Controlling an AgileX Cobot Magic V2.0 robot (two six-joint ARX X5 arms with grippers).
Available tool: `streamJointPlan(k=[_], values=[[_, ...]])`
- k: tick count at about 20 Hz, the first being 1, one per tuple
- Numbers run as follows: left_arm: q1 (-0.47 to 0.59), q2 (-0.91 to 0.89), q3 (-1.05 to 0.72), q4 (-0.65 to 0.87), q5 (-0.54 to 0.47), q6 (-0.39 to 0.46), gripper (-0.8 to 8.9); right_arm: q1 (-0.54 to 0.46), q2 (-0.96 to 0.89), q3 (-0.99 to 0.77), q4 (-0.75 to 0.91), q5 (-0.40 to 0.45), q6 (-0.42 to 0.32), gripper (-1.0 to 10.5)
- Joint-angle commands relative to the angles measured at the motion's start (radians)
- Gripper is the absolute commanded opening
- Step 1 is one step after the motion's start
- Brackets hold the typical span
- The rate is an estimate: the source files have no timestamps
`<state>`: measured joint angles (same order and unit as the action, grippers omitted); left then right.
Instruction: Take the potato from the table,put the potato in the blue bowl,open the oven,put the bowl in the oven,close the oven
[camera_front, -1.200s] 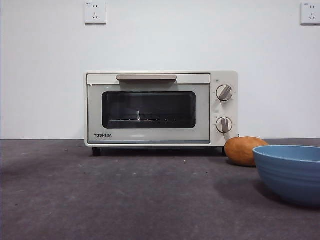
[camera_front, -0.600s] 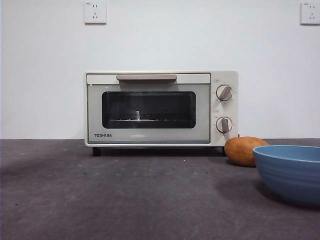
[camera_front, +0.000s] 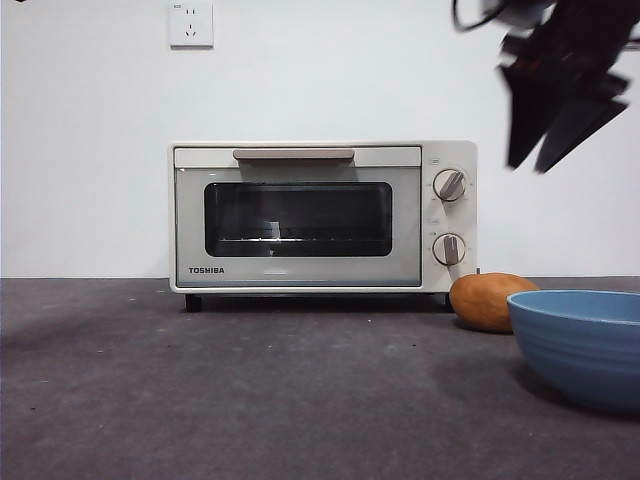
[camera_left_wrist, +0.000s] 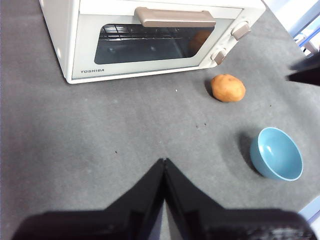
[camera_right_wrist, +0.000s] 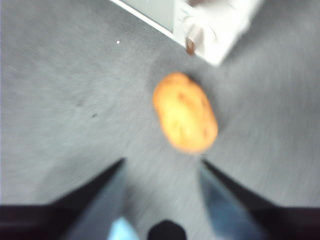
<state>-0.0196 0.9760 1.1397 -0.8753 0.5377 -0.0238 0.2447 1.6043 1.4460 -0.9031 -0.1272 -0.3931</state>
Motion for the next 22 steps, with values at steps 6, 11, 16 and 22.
streamJointPlan(k=[6,11,16,22], values=[[-0.001,0.024,0.001,0.002,0.005,0.036,-0.05,0.047,0.122,0.014,0.152,0.147,-0.147,6.4],[-0.001,0.029,0.001,0.001,0.006,0.054,-0.05,0.047,0.183,0.014,0.147,0.172,-0.165,6.4],[-0.001,0.040,0.001,0.000,0.006,0.054,-0.05,0.043,0.262,0.014,0.148,0.173,-0.163,6.4],[-0.001,0.056,0.001,-0.001,0.013,0.054,-0.05,0.043,0.324,0.014,0.164,0.181,-0.149,7.0]])
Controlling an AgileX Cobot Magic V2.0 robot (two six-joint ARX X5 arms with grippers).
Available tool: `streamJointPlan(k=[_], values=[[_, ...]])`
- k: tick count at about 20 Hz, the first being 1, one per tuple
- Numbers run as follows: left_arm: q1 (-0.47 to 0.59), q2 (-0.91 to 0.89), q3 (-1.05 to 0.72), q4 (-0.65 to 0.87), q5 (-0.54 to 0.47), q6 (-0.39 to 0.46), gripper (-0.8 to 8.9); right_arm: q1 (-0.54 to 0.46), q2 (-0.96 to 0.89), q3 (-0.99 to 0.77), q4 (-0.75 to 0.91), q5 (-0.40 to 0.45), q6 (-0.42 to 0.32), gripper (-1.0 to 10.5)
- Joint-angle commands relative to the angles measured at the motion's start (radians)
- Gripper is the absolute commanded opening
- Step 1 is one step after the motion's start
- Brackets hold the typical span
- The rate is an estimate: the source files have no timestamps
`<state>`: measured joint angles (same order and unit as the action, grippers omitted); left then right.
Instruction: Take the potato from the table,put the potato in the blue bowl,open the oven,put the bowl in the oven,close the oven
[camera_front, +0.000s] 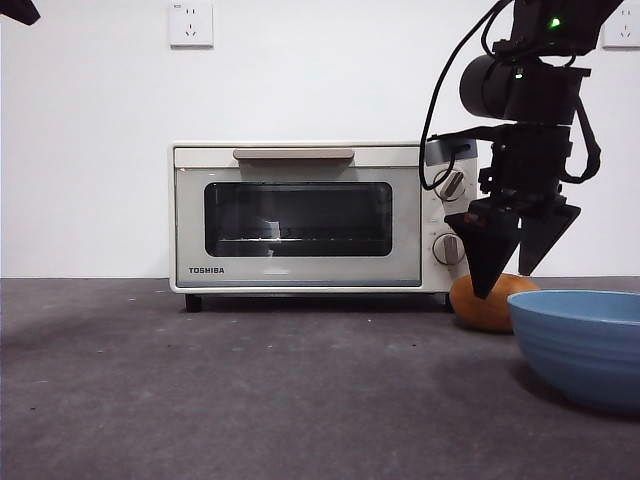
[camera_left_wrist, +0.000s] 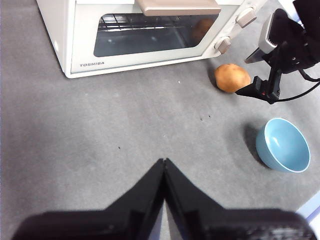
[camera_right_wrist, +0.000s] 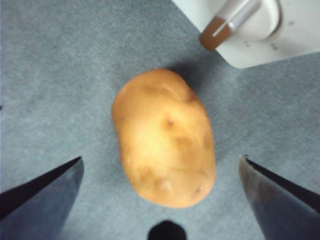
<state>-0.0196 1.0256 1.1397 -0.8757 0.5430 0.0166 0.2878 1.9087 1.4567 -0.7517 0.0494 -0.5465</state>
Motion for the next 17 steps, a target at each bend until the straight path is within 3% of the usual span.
streamJointPlan(k=[1,7,10,13,17], values=[[-0.001,0.009,0.001,0.000,0.008,0.013,-0.05,0.000,0.025,0.003,0.019,0.005,0.005,7.0],[-0.001,0.011,0.001,0.000,0.008,0.013,-0.05,0.000,0.065,0.003,0.059,0.001,0.003,6.9],[-0.001,0.013,0.001,0.000,0.008,0.013,-0.05,0.000,0.066,0.003,0.061,0.000,0.004,5.3],[-0.001,0.016,0.001,0.000,0.008,0.013,-0.05,-0.001,0.071,0.003,0.059,-0.009,0.023,5.3],[-0.001,0.016,0.001,0.000,0.008,0.013,-0.05,-0.001,0.074,0.003,0.051,-0.019,0.024,2.1]])
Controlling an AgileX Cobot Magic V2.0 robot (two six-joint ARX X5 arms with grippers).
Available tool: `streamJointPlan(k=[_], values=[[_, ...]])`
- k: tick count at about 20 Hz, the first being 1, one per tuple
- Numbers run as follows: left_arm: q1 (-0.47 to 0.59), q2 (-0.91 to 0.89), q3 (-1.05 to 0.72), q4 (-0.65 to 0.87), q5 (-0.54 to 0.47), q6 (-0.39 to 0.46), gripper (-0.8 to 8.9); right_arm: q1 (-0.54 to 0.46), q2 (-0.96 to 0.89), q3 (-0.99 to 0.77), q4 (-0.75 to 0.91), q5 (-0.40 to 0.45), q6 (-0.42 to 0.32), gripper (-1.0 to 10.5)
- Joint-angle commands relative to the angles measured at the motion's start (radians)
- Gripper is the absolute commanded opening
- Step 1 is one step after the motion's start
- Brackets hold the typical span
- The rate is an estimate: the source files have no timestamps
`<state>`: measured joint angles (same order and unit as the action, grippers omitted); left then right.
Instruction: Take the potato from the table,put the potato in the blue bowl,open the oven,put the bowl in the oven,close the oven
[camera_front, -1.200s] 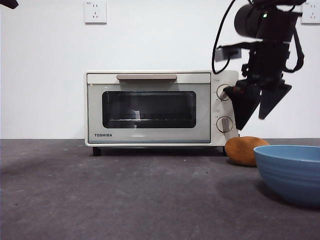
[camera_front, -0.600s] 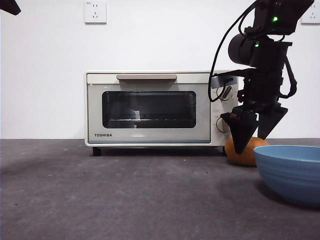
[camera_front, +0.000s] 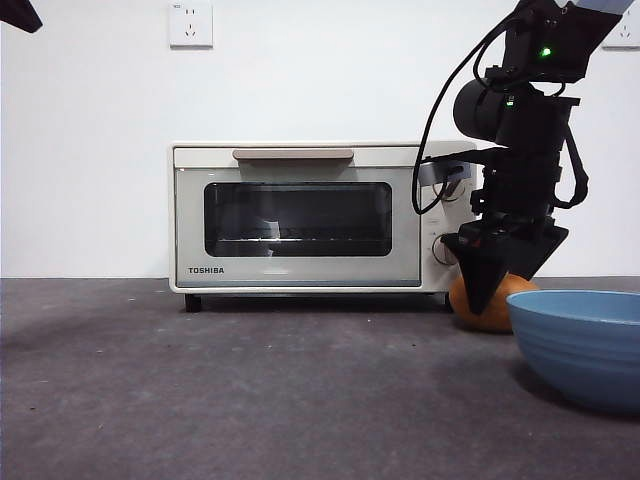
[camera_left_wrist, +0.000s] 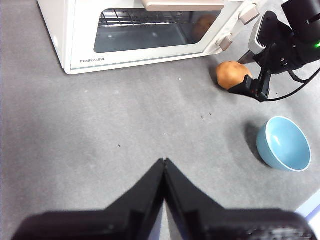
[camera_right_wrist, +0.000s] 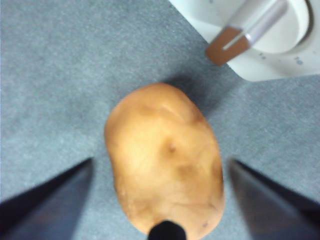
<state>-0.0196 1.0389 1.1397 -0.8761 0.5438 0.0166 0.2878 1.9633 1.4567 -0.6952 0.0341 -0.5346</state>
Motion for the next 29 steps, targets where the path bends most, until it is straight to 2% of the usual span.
streamJointPlan(k=[1,3,7,13,15,16,18,21,26,29], values=[[-0.001,0.002,0.001,0.000,0.007,0.013,-0.05,-0.001,0.019,0.003,-0.017,-0.004,0.018,1.5],[-0.001,0.002,0.001,0.000,0.007,0.013,-0.05,-0.001,0.019,0.003,-0.032,-0.003,0.019,1.0],[-0.001,0.003,0.001,-0.001,0.008,0.013,-0.05,0.000,-0.005,0.016,-0.055,-0.004,0.125,0.9],[-0.001,0.003,0.001,-0.021,0.014,0.021,-0.05,0.026,-0.140,0.060,-0.221,-0.034,0.179,0.9],[-0.001,0.003,0.001,-0.020,0.014,0.021,-0.05,0.027,-0.197,0.064,-0.284,-0.045,0.254,0.9],[-0.001,0.003,0.001,-0.021,0.014,0.021,-0.05,0.027,-0.229,0.065,-0.322,-0.045,0.318,0.9],[-0.001,0.003,0.001,-0.022,0.014,0.021,-0.05,0.027,-0.285,0.065,-0.415,-0.045,0.378,0.9],[-0.001,0.003,0.001,-0.022,0.014,0.021,-0.05,0.026,-0.353,0.065,-0.539,-0.045,0.386,0.9],[-0.001,0.003,0.001,-0.021,0.013,0.021,-0.05,0.026,-0.423,0.058,-0.683,-0.046,0.457,0.9],[-0.001,0.003,0.001,-0.022,0.014,0.017,-0.05,0.026,-0.529,-0.047,-0.646,-0.127,0.461,0.9]])
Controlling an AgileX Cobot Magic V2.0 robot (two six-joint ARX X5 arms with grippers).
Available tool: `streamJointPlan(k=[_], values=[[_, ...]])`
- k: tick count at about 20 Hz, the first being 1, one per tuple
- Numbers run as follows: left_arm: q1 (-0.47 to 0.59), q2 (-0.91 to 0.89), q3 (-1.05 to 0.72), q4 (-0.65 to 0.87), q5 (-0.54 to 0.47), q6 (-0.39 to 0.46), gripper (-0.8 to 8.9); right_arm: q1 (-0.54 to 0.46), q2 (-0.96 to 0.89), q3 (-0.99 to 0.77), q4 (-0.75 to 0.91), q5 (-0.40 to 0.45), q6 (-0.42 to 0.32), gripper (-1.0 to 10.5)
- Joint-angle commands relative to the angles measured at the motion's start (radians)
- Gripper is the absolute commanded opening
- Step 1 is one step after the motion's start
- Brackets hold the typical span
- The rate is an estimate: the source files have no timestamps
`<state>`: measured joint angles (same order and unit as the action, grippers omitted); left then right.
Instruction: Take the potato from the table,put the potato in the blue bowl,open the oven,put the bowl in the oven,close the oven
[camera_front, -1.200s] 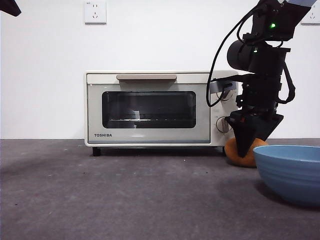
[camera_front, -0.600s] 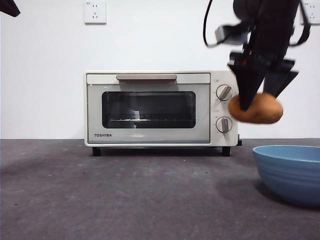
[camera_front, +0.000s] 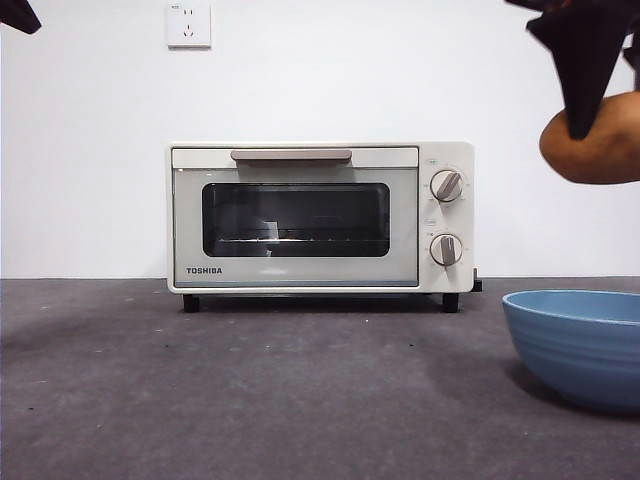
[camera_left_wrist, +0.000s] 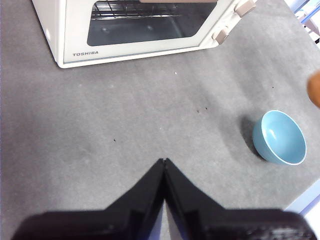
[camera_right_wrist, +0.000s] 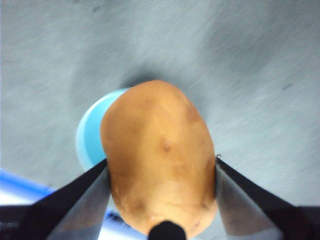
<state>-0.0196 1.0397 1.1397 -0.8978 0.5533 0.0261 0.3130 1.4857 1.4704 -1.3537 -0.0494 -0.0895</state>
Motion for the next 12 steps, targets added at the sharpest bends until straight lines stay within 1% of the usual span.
streamJointPlan(k=[1,5,7,9,12], values=[[-0.001,0.002,0.001,0.000,0.004,0.006,-0.05,0.001,-0.106,-0.122,0.043,-0.068,0.020,0.9],[-0.001,0.002,0.001,-0.003,0.004,0.003,-0.05,0.001,-0.303,-0.383,0.192,-0.075,0.045,0.9],[-0.001,0.002,0.001,-0.007,0.004,0.003,-0.05,0.001,-0.366,-0.488,0.277,-0.075,0.072,0.9],[-0.001,0.002,0.001,-0.006,0.004,0.003,-0.05,0.001,-0.387,-0.565,0.360,-0.078,0.095,0.9],[-0.001,0.002,0.001,-0.007,0.004,0.003,-0.05,0.001,-0.381,-0.630,0.489,-0.090,0.127,0.9]])
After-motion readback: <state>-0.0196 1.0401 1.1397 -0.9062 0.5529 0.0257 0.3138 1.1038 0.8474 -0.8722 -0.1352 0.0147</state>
